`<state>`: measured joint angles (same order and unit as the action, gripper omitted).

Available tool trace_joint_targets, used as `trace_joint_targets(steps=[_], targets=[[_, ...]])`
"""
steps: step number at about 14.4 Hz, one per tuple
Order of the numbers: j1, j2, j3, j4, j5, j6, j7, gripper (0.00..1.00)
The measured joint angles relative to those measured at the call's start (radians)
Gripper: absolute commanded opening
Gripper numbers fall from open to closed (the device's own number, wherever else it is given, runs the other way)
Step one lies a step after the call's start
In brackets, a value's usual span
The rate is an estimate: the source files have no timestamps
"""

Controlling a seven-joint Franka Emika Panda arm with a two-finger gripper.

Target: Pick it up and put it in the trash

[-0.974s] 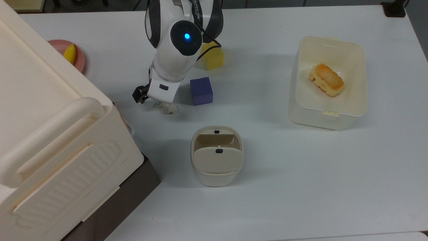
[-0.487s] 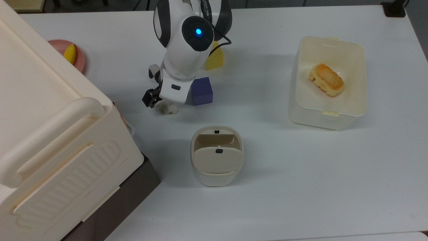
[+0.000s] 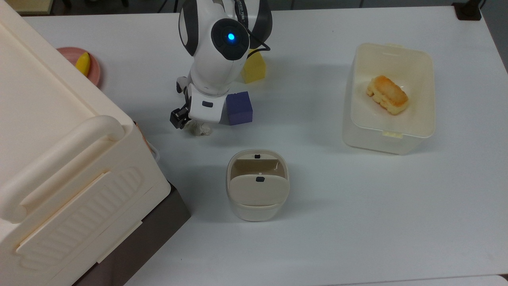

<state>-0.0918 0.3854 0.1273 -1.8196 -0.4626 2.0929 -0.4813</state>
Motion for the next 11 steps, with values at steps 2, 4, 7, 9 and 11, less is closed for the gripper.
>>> trace_joint_targets(steps=[2,4,7,9,11], targets=[[-0.006,0.001,0.000,0.000,0.000,0.000,-0.024,0.46],[-0.011,0.002,0.000,-0.001,0.000,0.000,-0.041,0.41],[-0.015,0.002,0.000,-0.001,0.000,0.000,-0.062,0.62],[-0.016,0.002,0.000,-0.001,0.000,0.000,-0.064,0.77],[-0.016,0.002,0.007,0.002,0.000,0.001,-0.064,0.88]])
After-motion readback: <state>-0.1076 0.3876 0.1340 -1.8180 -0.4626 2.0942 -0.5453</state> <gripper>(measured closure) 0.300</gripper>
